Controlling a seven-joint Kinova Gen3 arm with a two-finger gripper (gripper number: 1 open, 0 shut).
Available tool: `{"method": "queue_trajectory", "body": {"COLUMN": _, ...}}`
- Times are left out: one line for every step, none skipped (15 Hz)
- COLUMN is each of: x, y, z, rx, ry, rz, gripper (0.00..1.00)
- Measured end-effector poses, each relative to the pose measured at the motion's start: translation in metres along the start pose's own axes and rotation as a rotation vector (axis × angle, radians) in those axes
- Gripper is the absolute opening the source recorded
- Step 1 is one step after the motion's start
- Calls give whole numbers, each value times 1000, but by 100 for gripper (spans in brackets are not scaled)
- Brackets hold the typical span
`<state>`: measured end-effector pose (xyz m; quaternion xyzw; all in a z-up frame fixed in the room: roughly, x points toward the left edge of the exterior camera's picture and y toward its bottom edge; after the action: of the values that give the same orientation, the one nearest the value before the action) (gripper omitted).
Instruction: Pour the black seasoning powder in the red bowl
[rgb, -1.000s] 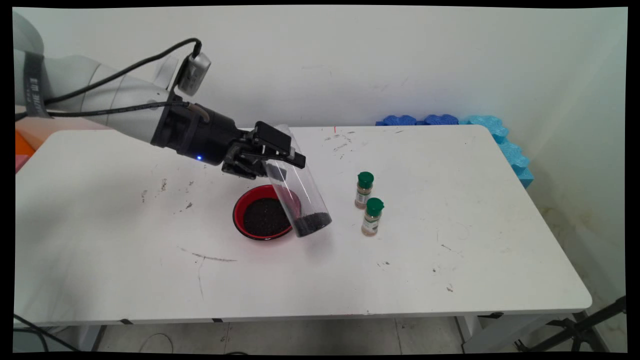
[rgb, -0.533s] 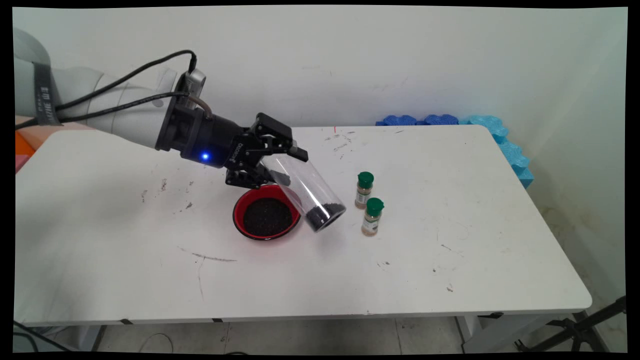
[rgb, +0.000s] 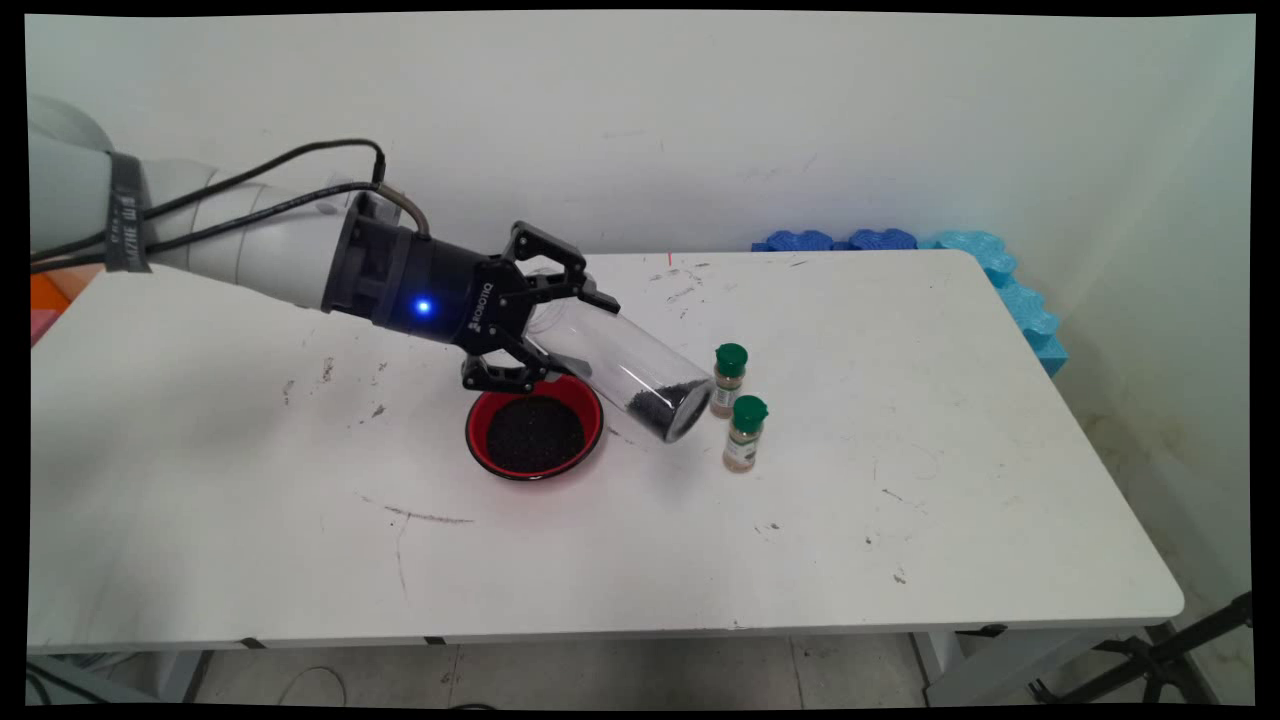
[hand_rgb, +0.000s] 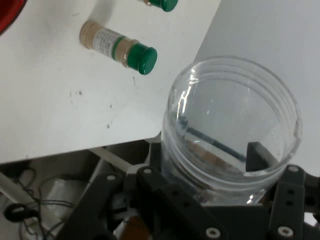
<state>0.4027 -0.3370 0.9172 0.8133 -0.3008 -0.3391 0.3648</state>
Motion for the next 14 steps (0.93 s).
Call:
{"method": "queue_trajectory", "body": {"x": 1, "y": -2, "z": 0, "rx": -4, "ry": 0, "rz": -39, "gripper": 0}}
{"method": "queue_trajectory", "body": {"x": 2, "y": -4, "z": 1, "rx": -9, "ry": 1, "rz": -76, "gripper": 0}}
{"method": "queue_trajectory", "body": {"x": 3, "y": -6, "z": 1, "rx": -13, "ry": 2, "rz": -107, "gripper": 0}}
{"method": "queue_trajectory", "body": {"x": 4, "y": -8, "z": 1, "rx": -16, "ry": 5, "rz": -141, "gripper": 0}}
{"method": "queue_trajectory", "body": {"x": 4, "y": -9, "z": 1, "rx": -18, "ry": 6, "rz": -159, "gripper": 0}}
{"method": "queue_trajectory", "body": {"x": 5, "y": -11, "z": 1, "rx": -20, "ry": 9, "rz": -185, "gripper": 0}}
{"method": "queue_trajectory", "body": {"x": 6, "y": -14, "z": 0, "rx": -22, "ry": 11, "rz": -213, "gripper": 0}}
{"method": "queue_trajectory", "body": {"x": 7, "y": -16, "z": -1, "rx": -23, "ry": 13, "rz": -235, "gripper": 0}}
{"method": "queue_trajectory", "body": {"x": 8, "y": -18, "z": -1, "rx": -25, "ry": 15, "rz": -261, "gripper": 0}}
{"method": "queue_trajectory", "body": {"x": 9, "y": -21, "z": -2, "rx": -27, "ry": 17, "rz": -287, "gripper": 0}}
{"method": "queue_trajectory", "body": {"x": 9, "y": -23, "z": -2, "rx": -29, "ry": 17, "rz": -312, "gripper": 0}}
{"method": "queue_trajectory", "body": {"x": 10, "y": -25, "z": -3, "rx": -30, "ry": 18, "rz": -334, "gripper": 0}}
{"method": "queue_trajectory", "body": {"x": 10, "y": -26, "z": -3, "rx": -31, "ry": 17, "rz": -349, "gripper": 0}}
{"method": "queue_trajectory", "body": {"x": 10, "y": -28, "z": -3, "rx": -32, "ry": 16, "rz": -371, "gripper": 0}}
